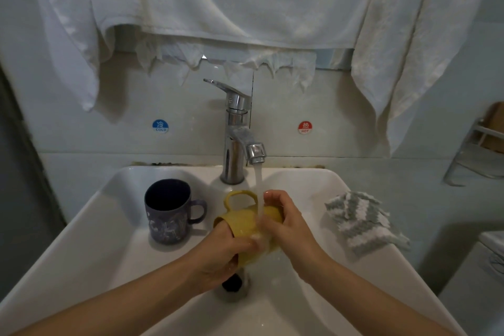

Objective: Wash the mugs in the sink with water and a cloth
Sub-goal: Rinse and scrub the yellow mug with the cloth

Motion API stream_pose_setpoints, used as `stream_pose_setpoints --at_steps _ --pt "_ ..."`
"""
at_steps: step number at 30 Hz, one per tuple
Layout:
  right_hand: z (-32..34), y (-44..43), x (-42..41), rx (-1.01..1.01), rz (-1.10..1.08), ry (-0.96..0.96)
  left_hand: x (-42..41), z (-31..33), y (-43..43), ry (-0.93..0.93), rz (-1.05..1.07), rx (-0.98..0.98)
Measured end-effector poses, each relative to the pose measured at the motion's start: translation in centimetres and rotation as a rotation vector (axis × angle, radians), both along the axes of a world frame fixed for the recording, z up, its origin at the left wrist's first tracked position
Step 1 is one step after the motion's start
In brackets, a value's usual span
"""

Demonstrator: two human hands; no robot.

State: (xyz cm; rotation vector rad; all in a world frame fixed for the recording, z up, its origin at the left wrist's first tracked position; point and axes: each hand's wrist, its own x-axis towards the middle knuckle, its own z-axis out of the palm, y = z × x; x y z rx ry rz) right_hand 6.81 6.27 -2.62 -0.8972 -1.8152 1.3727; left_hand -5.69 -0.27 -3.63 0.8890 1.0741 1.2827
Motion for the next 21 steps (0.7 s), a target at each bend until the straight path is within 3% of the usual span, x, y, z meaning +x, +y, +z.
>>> stream_pose_setpoints --at_steps 3,7,13,18,21 --pt "0.0 0.0 0.1 -0.017 0.03 0.023 0.1 0.2 -0.1 0.024 -0.038 0.023" --pt "-0.1 -0.7 -0.7 0.092 -0.05 -0.157 0.4 0.6 -0.4 0.071 -0.097 0.056" --pt "-0.2 -0.4 -0.4 0.102 0.016 -0.106 0.2 0.6 -0.3 0.068 -0.085 0.091" --pt "-0.5 -0.9 -0.9 0.218 -0.076 -0.213 0.3 0.6 -0.5 0.101 -0.095 0.092" --pt "-0.2 -0.6 -0.5 0.169 -0.015 -0.13 0.1 0.7 -0.5 0.096 -0.076 0.089"
